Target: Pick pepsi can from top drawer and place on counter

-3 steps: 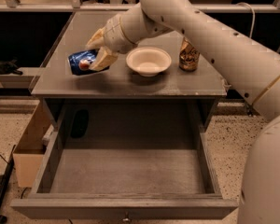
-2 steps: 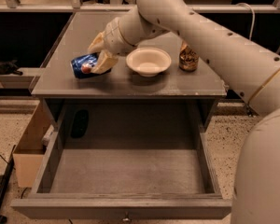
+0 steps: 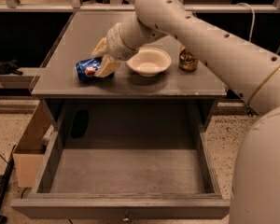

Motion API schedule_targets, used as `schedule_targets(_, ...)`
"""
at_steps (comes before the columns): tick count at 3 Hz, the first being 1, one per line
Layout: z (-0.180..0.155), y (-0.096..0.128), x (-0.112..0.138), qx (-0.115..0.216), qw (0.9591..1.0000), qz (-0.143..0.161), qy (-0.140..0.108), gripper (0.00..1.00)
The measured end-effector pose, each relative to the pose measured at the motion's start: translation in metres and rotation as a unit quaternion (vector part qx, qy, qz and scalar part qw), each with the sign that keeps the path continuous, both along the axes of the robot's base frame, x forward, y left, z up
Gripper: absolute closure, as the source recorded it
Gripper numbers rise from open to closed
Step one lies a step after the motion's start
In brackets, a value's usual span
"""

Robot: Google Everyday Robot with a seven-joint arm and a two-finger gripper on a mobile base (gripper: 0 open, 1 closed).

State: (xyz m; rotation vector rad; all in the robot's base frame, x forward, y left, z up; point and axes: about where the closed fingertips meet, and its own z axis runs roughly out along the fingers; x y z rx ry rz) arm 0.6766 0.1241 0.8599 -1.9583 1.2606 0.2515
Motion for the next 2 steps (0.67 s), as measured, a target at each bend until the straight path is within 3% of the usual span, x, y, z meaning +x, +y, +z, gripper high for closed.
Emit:
schedule_targets(1, -0.0016, -0.0004, -0.0003, -0.002, 1.0000, 0.000, 0.001, 0.85)
schedule_targets(2, -0.0016, -0.0004, -0.0003, -0.002, 1.0000, 0.000, 0.001, 0.62)
